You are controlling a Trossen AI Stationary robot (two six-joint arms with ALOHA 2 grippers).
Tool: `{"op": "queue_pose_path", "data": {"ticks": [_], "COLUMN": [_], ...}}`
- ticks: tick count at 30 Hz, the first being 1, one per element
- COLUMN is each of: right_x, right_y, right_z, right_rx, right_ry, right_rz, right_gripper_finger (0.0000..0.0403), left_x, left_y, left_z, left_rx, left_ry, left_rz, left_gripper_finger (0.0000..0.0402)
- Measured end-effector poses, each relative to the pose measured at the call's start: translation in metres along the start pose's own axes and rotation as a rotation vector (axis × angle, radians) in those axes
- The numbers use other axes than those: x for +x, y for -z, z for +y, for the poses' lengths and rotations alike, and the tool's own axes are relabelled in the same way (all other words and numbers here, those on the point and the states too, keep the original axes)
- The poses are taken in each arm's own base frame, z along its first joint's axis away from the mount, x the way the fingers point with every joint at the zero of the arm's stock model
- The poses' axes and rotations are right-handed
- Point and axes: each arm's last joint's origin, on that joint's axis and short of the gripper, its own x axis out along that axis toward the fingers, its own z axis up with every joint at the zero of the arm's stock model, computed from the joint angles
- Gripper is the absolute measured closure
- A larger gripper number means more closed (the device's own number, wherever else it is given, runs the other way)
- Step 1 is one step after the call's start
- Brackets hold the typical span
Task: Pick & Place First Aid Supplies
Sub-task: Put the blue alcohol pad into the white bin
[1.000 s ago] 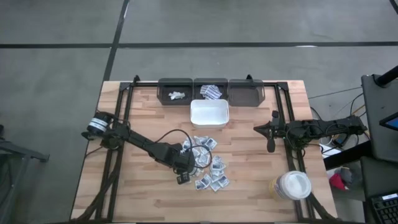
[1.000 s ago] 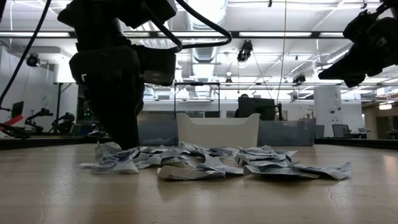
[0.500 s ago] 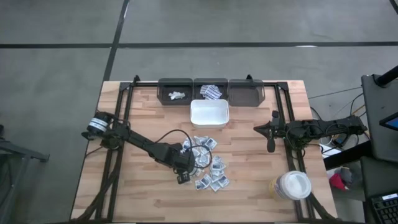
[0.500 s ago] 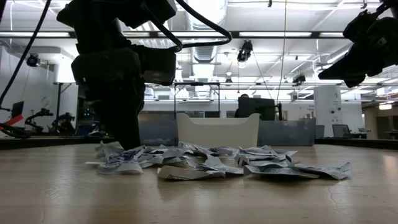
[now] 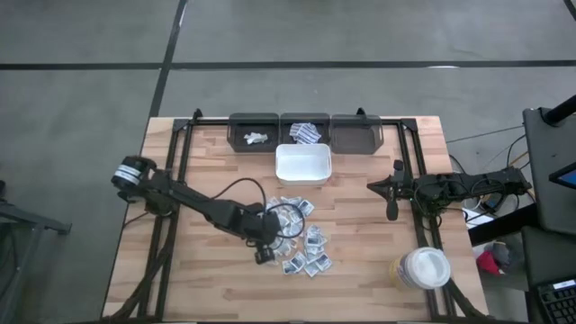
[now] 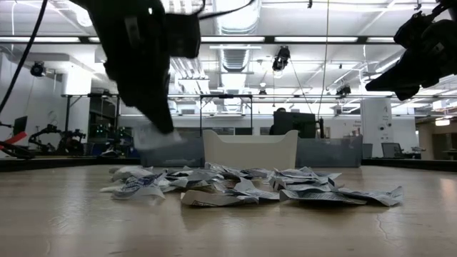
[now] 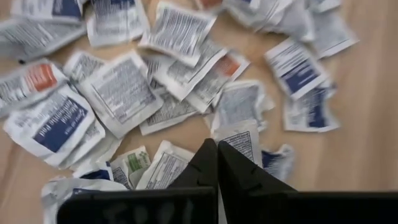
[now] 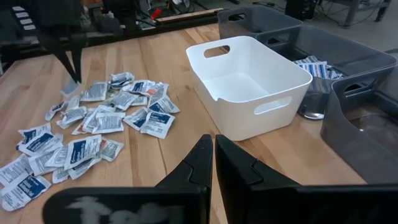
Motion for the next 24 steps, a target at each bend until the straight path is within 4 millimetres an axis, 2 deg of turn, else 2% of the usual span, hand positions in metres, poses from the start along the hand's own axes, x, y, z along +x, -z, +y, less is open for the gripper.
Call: {"op": "queue_pose_path", "data": {"ticks": [5, 12, 16, 19, 21, 24], "right_x": [0.0, 0.0, 0.0, 0.0, 0.0, 0.0], "right_y": [0.0, 0.0, 0.0, 0.0, 0.0, 0.0], "right_z": [0.0, 0.0, 0.0, 0.0, 0.0, 0.0], "right_rx": [0.0, 0.0, 0.0, 0.0, 0.0, 0.0], "right_ry": [0.0, 0.0, 0.0, 0.0, 0.0, 0.0], "right_rz": [0.0, 0.0, 0.0, 0.0, 0.0, 0.0], "right_gripper_finger": [0.0385, 0.0385, 0.0385, 0.0385, 0.0385, 0.0385], "left_x": [-0.016, -0.03, -0.039, -0.043, -0.045, -0.046], "left_y": [-0.01, -0.043, -0.058, -0.063, -0.066, -0.073], "left_z": [-0.004, -0.014, -0.009, 0.001, 0.009, 0.024], "left_rx": [0.002, -0.01, -0.109, -0.272, -0.354, -0.382], "left_ry": [0.064, 0.039, -0.098, -0.264, -0.388, -0.501], "left_rz": [-0.104, -0.538, -0.754, -0.888, -0.953, -0.986], "left_gripper_finger": [0.0401, 0.0401, 0.0401, 0.0401, 0.0401, 0.0401]}}
